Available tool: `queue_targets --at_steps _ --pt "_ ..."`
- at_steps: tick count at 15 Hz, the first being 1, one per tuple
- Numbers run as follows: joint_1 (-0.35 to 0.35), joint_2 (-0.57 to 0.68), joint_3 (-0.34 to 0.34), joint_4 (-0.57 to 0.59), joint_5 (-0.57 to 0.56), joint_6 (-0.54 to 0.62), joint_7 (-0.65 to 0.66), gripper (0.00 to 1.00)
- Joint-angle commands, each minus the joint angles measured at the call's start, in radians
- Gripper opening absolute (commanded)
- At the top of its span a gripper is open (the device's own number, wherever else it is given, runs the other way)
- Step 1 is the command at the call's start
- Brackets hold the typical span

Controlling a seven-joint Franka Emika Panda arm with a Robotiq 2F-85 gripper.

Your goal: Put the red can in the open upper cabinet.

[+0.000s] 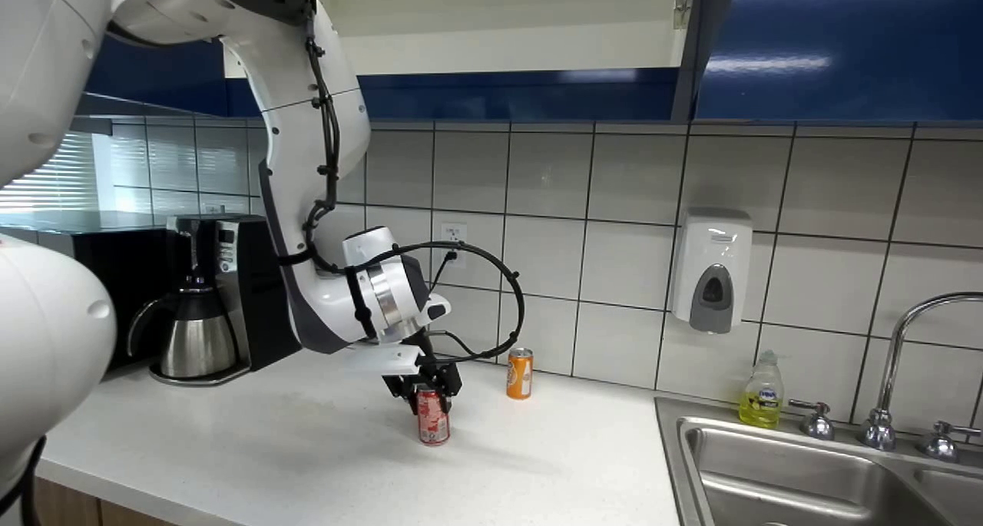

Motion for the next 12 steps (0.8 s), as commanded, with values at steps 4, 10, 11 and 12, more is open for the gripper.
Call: queue_targets --at_steps 4,10,11,12 --pt "-0.005 -0.056 0.020 -0.030 0.028 -0.042 -0.012 0.41" --pt "-0.014 -0.145 0.044 -0.076 0.055 -0.092 -0.038 0.41" --pt "-0.016 -0.170 0.052 -0.088 0.068 -0.111 -0.046 0.41" --pt "-0.017 -0.191 0.059 -0.098 0.082 -0.129 -0.054 0.41"
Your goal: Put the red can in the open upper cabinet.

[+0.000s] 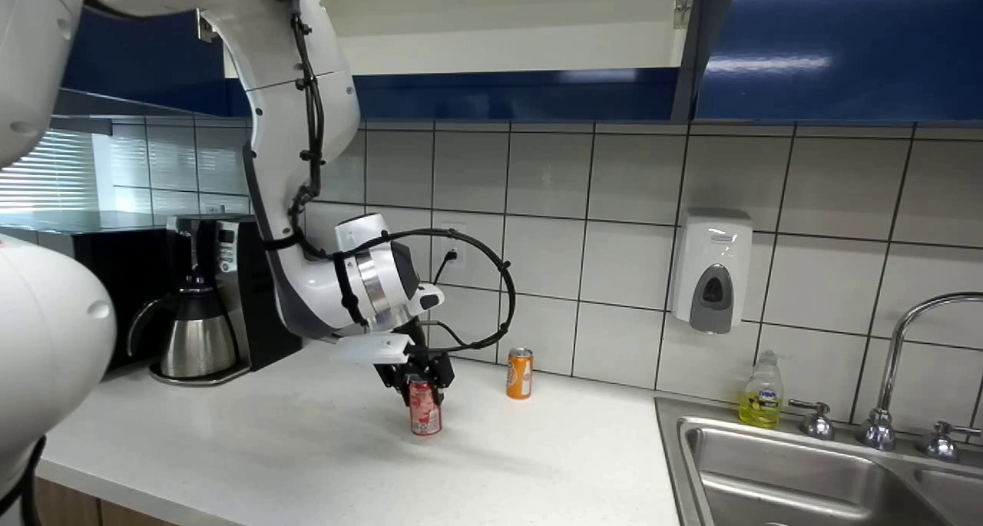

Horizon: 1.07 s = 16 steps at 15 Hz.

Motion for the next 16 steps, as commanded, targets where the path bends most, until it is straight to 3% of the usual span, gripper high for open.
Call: queue_targets --at_steps 1,6,9,16 --pt "-0.017 -0.136 0.039 -0.065 0.056 -0.099 -0.060 0.41" --pt "-0.009 -0.266 0.069 -0.105 0.151 -0.227 -0.158 0.41" --pt "-0.066 -0.352 0.157 -0.116 0.247 -0.337 -0.264 0.41" --pt "-0.116 -0.530 0.260 -0.099 0.370 -0.589 -0.382 0.41"
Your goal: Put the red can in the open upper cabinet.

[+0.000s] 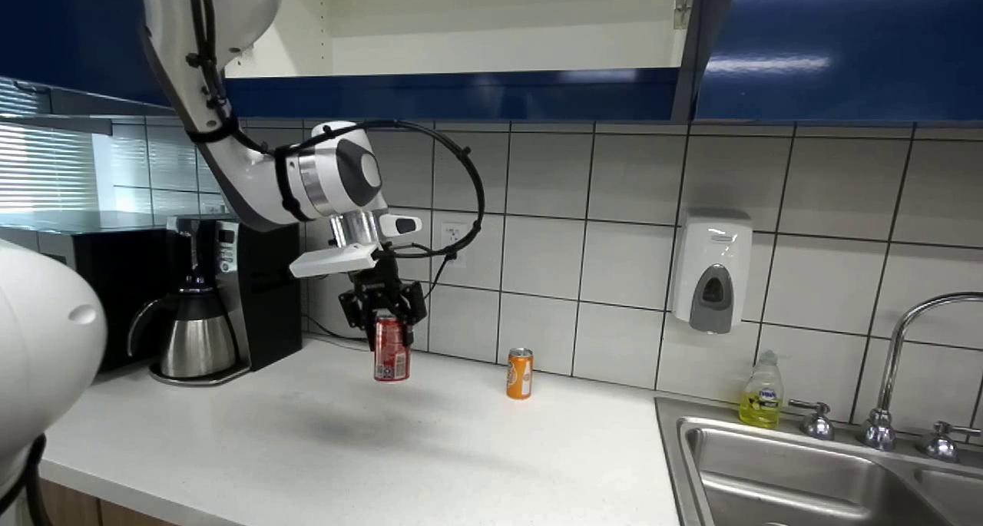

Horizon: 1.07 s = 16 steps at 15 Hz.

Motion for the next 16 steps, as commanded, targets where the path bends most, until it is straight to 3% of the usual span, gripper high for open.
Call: queue_targets --at_steps 1,16 --pt "-0.049 -0.133 0.063 -0.006 0.065 -0.129 -0.084 0.41" --pt "-0.063 -0.395 0.137 0.084 0.170 -0.447 -0.146 0.41"
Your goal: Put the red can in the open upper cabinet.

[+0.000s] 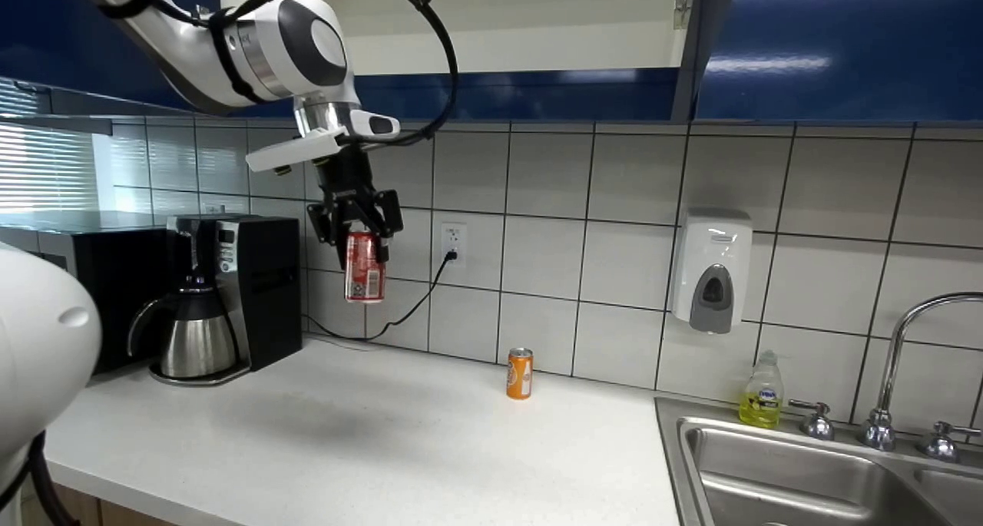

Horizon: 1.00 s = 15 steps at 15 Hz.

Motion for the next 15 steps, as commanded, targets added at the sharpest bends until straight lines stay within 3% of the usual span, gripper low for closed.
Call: queue_targets --at_steps 1,15 --pt "-0.031 -0.052 0.036 0.054 0.029 -0.091 -0.043 0.41" --pt "-0.029 -0.084 0.069 0.292 0.035 -0.225 -0.035 0.41"
